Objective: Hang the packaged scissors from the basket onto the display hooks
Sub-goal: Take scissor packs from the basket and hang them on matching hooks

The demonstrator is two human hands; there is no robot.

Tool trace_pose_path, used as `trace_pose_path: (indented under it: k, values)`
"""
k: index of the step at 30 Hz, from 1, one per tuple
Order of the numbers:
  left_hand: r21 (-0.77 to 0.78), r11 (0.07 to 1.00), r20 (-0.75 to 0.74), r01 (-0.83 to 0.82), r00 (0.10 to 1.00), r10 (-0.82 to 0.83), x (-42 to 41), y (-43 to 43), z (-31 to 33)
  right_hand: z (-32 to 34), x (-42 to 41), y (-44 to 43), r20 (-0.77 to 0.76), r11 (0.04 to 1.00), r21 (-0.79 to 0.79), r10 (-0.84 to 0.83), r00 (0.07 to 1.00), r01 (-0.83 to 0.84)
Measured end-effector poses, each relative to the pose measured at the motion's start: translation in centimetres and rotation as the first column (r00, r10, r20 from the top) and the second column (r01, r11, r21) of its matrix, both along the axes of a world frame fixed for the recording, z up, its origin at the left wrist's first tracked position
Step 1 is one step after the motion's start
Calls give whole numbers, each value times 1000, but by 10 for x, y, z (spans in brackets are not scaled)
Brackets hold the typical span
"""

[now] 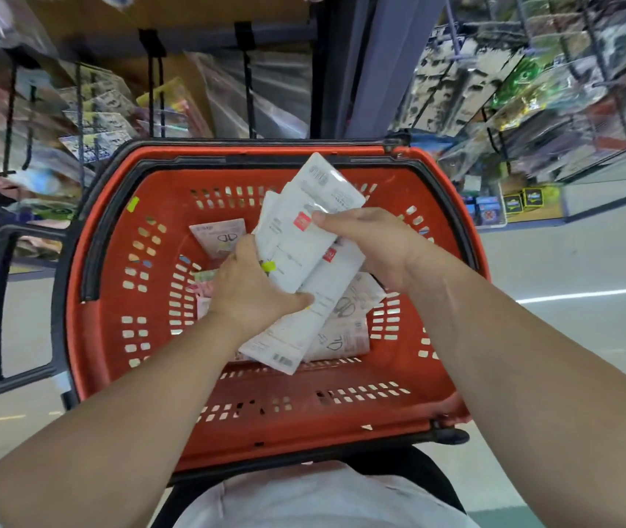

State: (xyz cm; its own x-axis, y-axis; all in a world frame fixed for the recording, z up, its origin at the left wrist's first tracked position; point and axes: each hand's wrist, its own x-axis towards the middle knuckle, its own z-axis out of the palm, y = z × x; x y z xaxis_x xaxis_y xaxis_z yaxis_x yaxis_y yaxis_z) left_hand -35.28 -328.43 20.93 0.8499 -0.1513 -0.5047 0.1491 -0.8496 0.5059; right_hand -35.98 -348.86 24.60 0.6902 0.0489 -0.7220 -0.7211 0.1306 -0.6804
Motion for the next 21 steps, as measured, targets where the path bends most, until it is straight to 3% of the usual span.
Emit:
trace_pose_path:
  k: [3,7,14,18,21]
  values:
    - [-183,946,-126,-269,960,248,3,-1,-5,-8,-3,1,53,978,151,-154,987,145]
    - [-391,708,-382,-588,804,457,6,-4,-11,-19,-12,11,141,975,113,-204,969,189]
    - [-458,490,-595,-742,665,451,2,2,-1,-22,-30,37,322,978,-153,-84,943,139]
    - [-472,482,-650,-738,661,376,-7,4,9,-25,-31,61,439,865,-461,29,898,198]
    - [-470,467,-682,-749,644,346,-8,5,14,-14,-27,75,426,875,-470,114,898,112]
